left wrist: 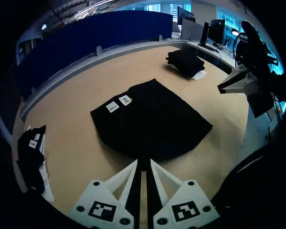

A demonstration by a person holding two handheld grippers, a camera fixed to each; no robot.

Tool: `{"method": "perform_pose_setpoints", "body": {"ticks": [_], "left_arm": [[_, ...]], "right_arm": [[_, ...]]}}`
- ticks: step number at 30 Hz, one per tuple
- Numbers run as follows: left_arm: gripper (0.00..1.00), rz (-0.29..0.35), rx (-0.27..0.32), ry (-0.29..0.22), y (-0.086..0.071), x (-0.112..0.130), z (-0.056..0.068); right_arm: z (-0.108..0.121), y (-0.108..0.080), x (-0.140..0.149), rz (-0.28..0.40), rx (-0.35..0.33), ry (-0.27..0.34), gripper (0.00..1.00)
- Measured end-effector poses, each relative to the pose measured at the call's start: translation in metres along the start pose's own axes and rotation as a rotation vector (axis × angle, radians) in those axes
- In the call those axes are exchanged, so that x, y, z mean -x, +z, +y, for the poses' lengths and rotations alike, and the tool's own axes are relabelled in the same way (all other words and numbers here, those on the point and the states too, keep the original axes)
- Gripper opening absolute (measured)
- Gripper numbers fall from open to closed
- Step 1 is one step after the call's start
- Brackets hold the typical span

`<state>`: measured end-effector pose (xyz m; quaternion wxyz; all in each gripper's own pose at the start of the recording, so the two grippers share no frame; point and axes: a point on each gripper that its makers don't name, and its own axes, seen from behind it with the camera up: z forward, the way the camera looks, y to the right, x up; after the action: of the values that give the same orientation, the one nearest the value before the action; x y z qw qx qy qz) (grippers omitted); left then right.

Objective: Fold towel

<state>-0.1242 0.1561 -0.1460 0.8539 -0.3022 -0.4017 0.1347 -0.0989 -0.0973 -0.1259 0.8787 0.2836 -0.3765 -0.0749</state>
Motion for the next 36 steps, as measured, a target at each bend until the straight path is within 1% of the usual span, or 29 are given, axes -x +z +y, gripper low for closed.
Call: {"method": "perform_pose_setpoints", "body": {"ticks": [1, 3, 4, 5, 11, 13, 19, 21, 27, 29, 36], "left_arm": [[0.08, 0.000, 0.000, 0.000, 0.000, 0.000, 0.000], [0.08, 0.000, -0.001, -0.001, 0.001, 0.001, 0.000], [0.08, 0.000, -0.002, -0.001, 0.001, 0.001, 0.000], [0.08, 0.000, -0.003, -0.001, 0.002, 0.002, 0.000], [0.08, 0.000, -0.006, 0.002, 0.003, 0.002, 0.002], [0.08, 0.001, -0.005, 0.002, 0.003, 0.002, 0.002], [0.08, 0.002, -0.004, 0.002, 0.003, 0.002, 0.003], [0.08, 0.002, -0.004, 0.002, 0.003, 0.002, 0.003], [0.08, 0.002, -0.002, 0.003, 0.003, 0.002, 0.003], [0.08, 0.002, -0.002, 0.003, 0.002, 0.002, 0.003], [0.08, 0.003, -0.002, 0.002, 0.002, 0.003, 0.003]], "right_arm": [[0.000, 0.001, 0.001, -0.001, 0.004, -0.003, 0.16], [0.001, 0.005, 0.005, -0.003, 0.009, -0.008, 0.32], [0.000, 0.007, 0.008, -0.007, 0.008, -0.011, 0.43], [-0.001, 0.009, 0.011, -0.011, 0.008, -0.014, 0.58], [-0.010, 0.022, 0.029, -0.032, -0.012, -0.028, 0.62], [-0.011, 0.025, 0.031, -0.034, -0.014, -0.028, 0.67], [-0.013, 0.030, 0.037, -0.042, -0.012, -0.035, 0.68], [-0.013, 0.032, 0.040, -0.046, -0.011, -0.039, 0.71], [-0.016, 0.036, 0.051, -0.057, -0.015, -0.040, 0.94], [-0.017, 0.037, 0.055, -0.063, -0.016, -0.038, 0.96], [-0.021, 0.040, 0.065, -0.079, -0.018, -0.052, 0.96]]}}
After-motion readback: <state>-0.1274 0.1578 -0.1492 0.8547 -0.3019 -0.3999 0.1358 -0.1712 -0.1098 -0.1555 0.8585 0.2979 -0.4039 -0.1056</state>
